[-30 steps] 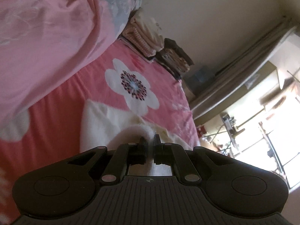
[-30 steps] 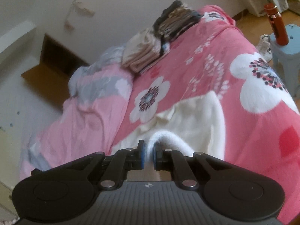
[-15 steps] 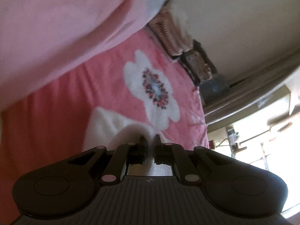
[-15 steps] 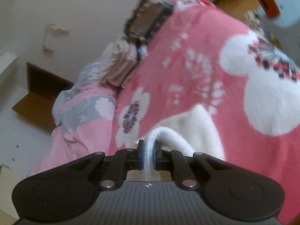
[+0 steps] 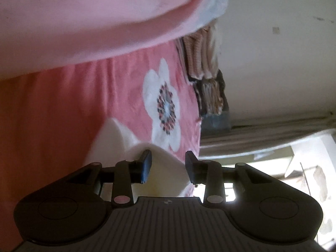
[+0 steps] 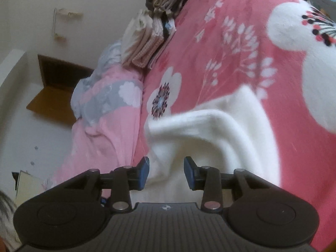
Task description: Fold clothes
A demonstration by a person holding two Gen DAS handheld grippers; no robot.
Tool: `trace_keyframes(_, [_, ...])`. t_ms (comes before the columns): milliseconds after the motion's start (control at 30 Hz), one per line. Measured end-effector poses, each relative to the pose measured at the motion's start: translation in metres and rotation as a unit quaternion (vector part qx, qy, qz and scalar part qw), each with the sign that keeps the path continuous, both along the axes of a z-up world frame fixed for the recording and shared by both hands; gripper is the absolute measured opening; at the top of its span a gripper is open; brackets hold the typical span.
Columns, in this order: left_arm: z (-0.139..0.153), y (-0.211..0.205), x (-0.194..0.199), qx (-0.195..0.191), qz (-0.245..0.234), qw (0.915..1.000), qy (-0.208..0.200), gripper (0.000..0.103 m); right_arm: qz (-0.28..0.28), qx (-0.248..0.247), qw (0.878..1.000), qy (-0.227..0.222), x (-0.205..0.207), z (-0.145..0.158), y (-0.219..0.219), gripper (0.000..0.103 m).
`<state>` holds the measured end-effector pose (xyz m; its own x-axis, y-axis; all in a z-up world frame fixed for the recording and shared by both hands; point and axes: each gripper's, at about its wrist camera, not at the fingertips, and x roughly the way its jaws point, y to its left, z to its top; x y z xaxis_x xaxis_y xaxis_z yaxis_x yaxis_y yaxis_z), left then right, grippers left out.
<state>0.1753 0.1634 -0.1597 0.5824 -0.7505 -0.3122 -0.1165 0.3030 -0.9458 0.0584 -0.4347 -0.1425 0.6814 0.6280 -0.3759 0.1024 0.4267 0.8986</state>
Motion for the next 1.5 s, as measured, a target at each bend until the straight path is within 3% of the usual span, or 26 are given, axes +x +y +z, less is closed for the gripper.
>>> trace_keyframes(133, [-0.011, 0.009, 0.001, -0.015, 0.04, 0.999, 0.017, 0.034, -0.083, 0.062, 0.995, 0.0, 0.004, -0.016, -0.021, 0.039])
trace_keyframes(300, [-0.007, 0.018, -0.006, 0.009, 0.044, 0.9989, 0.013, 0.035, -0.104, 0.059, 0.993, 0.008, -0.007, -0.02, -0.029, 0.039])
trace_keyframes(433, [0.007, 0.022, -0.014, 0.05, 0.038, 0.998, -0.01, 0.036, -0.104, 0.007, 0.995, 0.001, -0.016, -0.006, -0.025, 0.039])
trace_keyframes(533, [0.026, 0.016, -0.016, 0.138, 0.015, 0.9895, -0.042, 0.037, -0.088, -0.099, 0.991, -0.021, -0.022, 0.018, -0.016, 0.039])
trace_keyframes(633, [0.046, -0.005, -0.016, 0.264, -0.035, 0.9601, -0.085, 0.038, -0.049, -0.226, 0.972, -0.048, -0.013, 0.045, 0.004, 0.039])
trace_keyframes(767, [0.064, -0.044, -0.027, 0.394, -0.115, 0.8967, -0.166, 0.048, 0.007, -0.372, 0.926, -0.072, -0.005, 0.063, 0.036, 0.04])
trace_keyframes(867, [0.068, -0.067, -0.033, 0.439, -0.156, 0.8619, -0.199, 0.053, 0.053, -0.446, 0.89, -0.082, 0.003, 0.063, 0.056, 0.043])
trace_keyframes(933, [0.066, -0.079, -0.029, 0.467, -0.165, 0.8441, -0.205, 0.053, 0.064, -0.461, 0.881, -0.079, 0.007, 0.059, 0.06, 0.044])
trace_keyframes(967, [0.063, -0.083, -0.025, 0.473, -0.168, 0.8408, -0.203, 0.053, 0.069, -0.468, 0.878, -0.077, 0.009, 0.057, 0.062, 0.044])
trace_keyframes(1033, [0.059, -0.085, -0.018, 0.476, -0.171, 0.8393, -0.2, 0.053, 0.075, -0.476, 0.873, -0.075, 0.014, 0.054, 0.064, 0.044])
trace_keyframes(1133, [0.052, -0.09, -0.006, 0.466, -0.167, 0.8467, -0.195, 0.051, 0.076, -0.474, 0.874, -0.073, 0.019, 0.049, 0.063, 0.038])
trace_keyframes(1200, [0.05, -0.094, -0.001, 0.466, -0.165, 0.8476, -0.192, 0.037, 0.077, -0.473, 0.875, -0.07, 0.021, 0.047, 0.063, 0.028])
trace_keyframes(1233, [0.048, -0.095, 0.0, 0.469, -0.164, 0.8462, -0.192, 0.024, 0.079, -0.472, 0.875, -0.07, 0.022, 0.045, 0.062, 0.011])
trace_keyframes(1267, [0.047, -0.095, 0.001, 0.47, -0.161, 0.8464, -0.191, 0.014, 0.082, -0.471, 0.876, -0.07, 0.023, 0.044, 0.062, 0.01])
trace_keyframes(1333, [0.05, -0.092, -0.001, 0.462, -0.148, 0.8527, -0.193, 0.01, 0.062, -0.464, 0.88, -0.082, 0.02, 0.049, 0.059, 0.009])
trace_keyframes(1500, [0.056, -0.081, -0.004, 0.446, -0.112, 0.8657, -0.198, 0.009, 0.022, -0.436, 0.894, -0.096, 0.017, 0.056, 0.049, 0.009])
